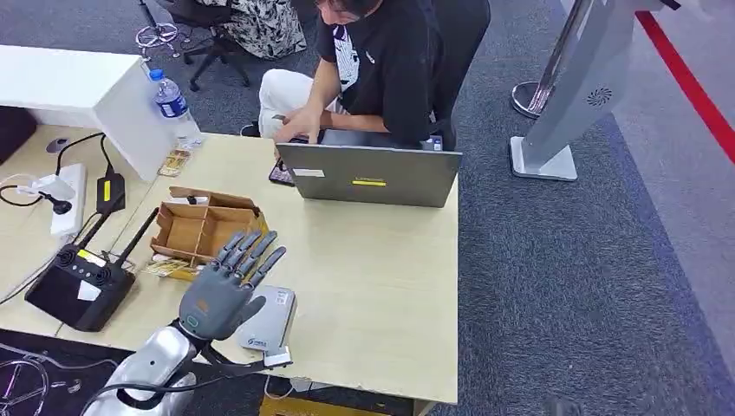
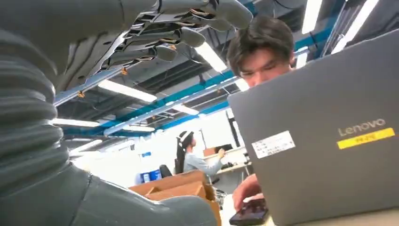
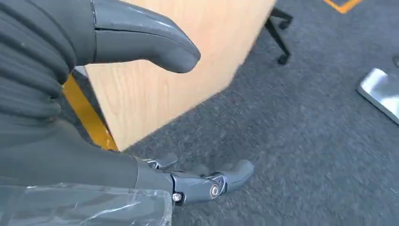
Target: Pass the card to the sensor for recognition and then transmit it.
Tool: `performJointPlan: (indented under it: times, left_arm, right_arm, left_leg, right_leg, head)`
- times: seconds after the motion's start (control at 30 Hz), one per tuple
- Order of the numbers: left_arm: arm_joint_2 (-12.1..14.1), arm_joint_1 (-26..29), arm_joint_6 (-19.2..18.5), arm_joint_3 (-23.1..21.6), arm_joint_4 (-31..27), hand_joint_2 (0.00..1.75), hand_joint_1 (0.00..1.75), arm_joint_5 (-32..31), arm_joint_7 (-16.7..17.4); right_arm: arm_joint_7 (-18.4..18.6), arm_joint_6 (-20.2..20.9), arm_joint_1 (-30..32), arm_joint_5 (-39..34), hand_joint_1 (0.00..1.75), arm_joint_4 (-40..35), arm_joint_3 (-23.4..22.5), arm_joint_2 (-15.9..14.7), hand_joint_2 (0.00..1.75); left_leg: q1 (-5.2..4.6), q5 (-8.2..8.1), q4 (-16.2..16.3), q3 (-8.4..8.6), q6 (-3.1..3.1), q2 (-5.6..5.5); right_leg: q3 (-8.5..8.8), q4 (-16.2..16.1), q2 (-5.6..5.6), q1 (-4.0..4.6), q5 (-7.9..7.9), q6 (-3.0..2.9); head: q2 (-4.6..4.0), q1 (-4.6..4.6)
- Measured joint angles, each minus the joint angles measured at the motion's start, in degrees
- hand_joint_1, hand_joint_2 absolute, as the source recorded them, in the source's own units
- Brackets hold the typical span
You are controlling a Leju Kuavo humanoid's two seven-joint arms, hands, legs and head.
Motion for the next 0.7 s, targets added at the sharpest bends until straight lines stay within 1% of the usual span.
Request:
performJointPlan:
  times: [0.07,0.17,0.23,0.3,0.37,0.47,0.5,0.57,0.63,0.7]
  left_arm:
    - [-0.7,-0.6,-0.5,0.0,0.3,1.75,0.00,-0.5,0.7]
    - [-1.7,-3.1,-1.5,-0.1,2.0,1.75,0.00,-0.8,2.6]
    - [-1.8,-4.0,-1.4,-0.1,3.0,1.75,0.00,-0.3,3.6]
    - [-0.9,-3.7,-1.1,0.0,3.4,1.75,0.00,1.6,4.1]
    - [1.1,-1.6,-0.7,2.0,3.4,1.75,0.00,4.3,3.2]
    - [3.6,1.7,-0.8,7.2,3.4,1.75,0.00,6.8,-0.5]
    - [3.9,2.5,-0.9,8.9,3.4,1.75,0.00,7.0,-1.6]
    - [4.2,3.5,-1.4,11.9,3.4,1.75,0.00,7.0,-2.7]
    - [4.3,4.0,-2.1,13.9,3.4,1.75,0.00,6.5,-3.1]
    - [4.3,4.5,-2.9,14.9,3.4,1.75,0.00,5.9,-3.1]
  right_arm:
    - [0.0,0.6,0.5,-0.6,0.00,0.0,-0.5,-1.0,1.75]
    - [0.4,1.3,1.3,-1.1,0.00,0.1,-1.4,-2.2,1.75]
    - [0.4,1.5,1.5,-0.6,0.00,0.2,-1.6,-2.5,1.75]
    - [0.4,0.9,1.4,0.6,0.00,0.2,-1.6,-2.6,1.75]
    - [0.2,-0.3,1.2,2.0,0.00,0.2,-1.4,-1.8,1.75]
    - [0.0,-2.0,0.5,3.2,0.00,0.2,-0.9,-0.3,1.75]
    - [-0.1,-2.3,0.1,3.4,0.00,0.2,-0.8,-0.1,1.75]
    - [-0.1,-2.5,-0.5,3.6,0.00,0.2,-0.6,0.7,1.75]
    - [-0.1,-2.5,-0.8,3.5,0.00,0.2,-0.2,1.1,1.75]
    - [-0.1,-2.4,-1.0,3.5,0.00,0.2,0.0,1.2,1.75]
  left_leg:
    - [0.00,-0.01,0.0,0.00,0.01,0.05]
    - [-0.02,-0.02,0.0,-0.01,0.03,0.04]
    - [-0.02,-0.02,0.0,-0.01,0.03,0.10]
    - [0.02,-0.02,0.0,-0.01,0.02,0.21]
    - [0.05,-0.03,-0.1,0.08,0.01,0.40]
    - [0.08,-0.02,-0.1,0.15,-0.06,0.41]
    - [0.08,-0.02,-0.1,0.14,-0.06,0.37]
    - [0.09,0.01,-0.1,0.13,-0.10,0.27]
    - [0.09,0.02,-0.2,0.09,-0.12,0.19]
    - [0.09,0.02,-0.2,0.07,-0.12,0.19]
  right_leg:
    - [-0.02,0.0,0.04,0.00,0.02,0.01]
    - [0.01,-0.1,0.02,-0.01,0.03,0.02]
    - [0.02,0.0,0.08,-0.01,0.06,-0.03]
    - [0.04,0.0,0.20,0.00,0.06,-0.04]
    - [0.04,0.0,0.43,0.01,0.06,-0.06]
    - [-0.03,0.0,0.43,0.02,0.00,-0.14]
    - [-0.03,0.0,0.38,0.02,-0.02,-0.16]
    - [-0.03,0.0,0.29,0.03,-0.03,-0.17]
    - [-0.02,0.1,0.20,0.03,-0.04,-0.17]
    - [-0.01,0.1,0.19,0.03,-0.04,-0.16]
  head:
    - [0.00,0.00]
    - [0.00,0.00]
    - [0.00,0.00]
    - [0.00,-0.02]
    - [0.00,-0.02]
    - [0.00,-0.04]
    - [0.00,-0.04]
    - [0.00,-0.04]
    - [0.00,-0.02]
    - [0.00,-0.02]
